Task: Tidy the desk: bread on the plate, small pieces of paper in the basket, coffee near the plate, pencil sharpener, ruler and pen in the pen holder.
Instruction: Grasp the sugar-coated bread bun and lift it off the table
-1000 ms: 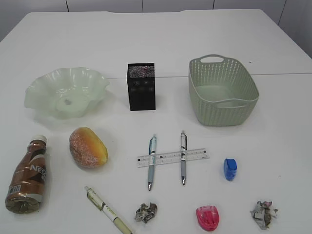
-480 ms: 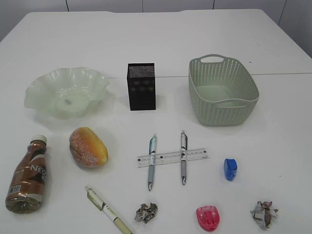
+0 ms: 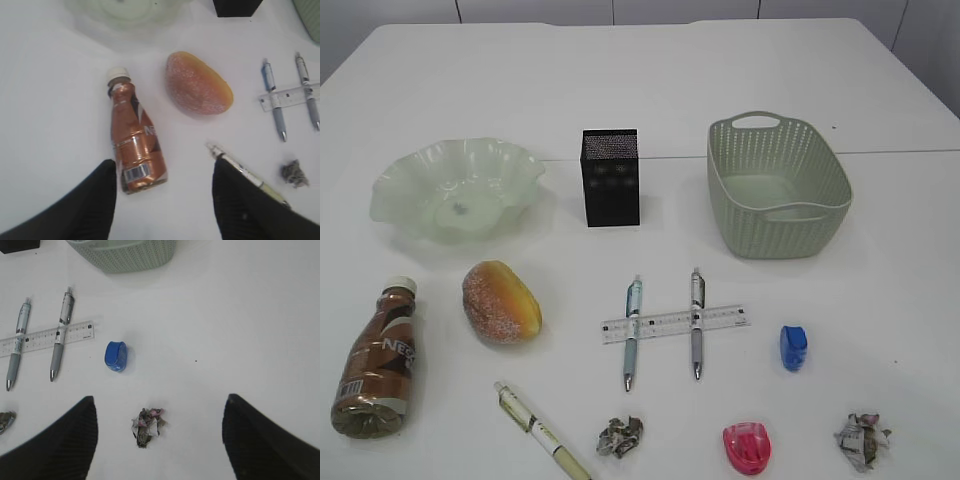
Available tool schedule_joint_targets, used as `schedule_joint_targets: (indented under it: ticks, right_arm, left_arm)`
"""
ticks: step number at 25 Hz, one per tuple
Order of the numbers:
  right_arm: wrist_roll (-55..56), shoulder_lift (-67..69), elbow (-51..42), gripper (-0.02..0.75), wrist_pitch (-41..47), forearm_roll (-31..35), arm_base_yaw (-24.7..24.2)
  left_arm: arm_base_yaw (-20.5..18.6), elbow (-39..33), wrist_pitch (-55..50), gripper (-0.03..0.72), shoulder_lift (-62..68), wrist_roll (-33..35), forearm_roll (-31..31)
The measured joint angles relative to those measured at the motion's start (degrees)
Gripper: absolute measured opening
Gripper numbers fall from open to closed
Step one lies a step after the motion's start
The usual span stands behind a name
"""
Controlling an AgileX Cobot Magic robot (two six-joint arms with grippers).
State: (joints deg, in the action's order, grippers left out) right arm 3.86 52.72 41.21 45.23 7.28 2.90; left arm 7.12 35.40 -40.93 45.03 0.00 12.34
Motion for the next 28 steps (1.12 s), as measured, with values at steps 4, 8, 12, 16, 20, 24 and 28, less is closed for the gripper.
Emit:
schedule_joint_targets:
  ticks: [4,8,12,16,20,24,28]
  right_arm:
    - [0.00,0.12,0.15,0.569,1.71,-0.10,-0.08]
    - [-0.33,0.12,0.15,0.569,1.84,-0.32,-0.08]
    - [-0.67,0.12,0.23,0.568,1.75,-0.45,-0.08]
    - [-0.67,0.12,0.29,0.566,2.12,-0.69,-0.08]
    - [-0.67,0.12,0.37,0.566,4.10,-0.97,-0.08]
    - [-0.67,0.12,0.37,0.566,6.40,-1.22,-0.08]
    - [-0.67,0.12,0.37,0.566,6.84,-1.26,-0.08]
  left_arm:
    - [0.45,7.55,-3.10,0.443,11.53,0.00,5.14]
    - [2.99,14.58,-3.63,0.443,21.81,-1.25,8.61]
    - [7.42,18.75,-0.18,0.443,29.92,-7.94,9.68]
    - [13.45,19.28,5.49,0.443,38.68,-18.69,8.33]
    - [16.91,19.28,7.86,0.443,46.87,-33.86,2.14]
    - [17.38,19.28,11.22,0.443,50.59,-42.88,-1.20]
    - [17.38,19.40,14.86,0.446,52.26,-46.49,-1.70]
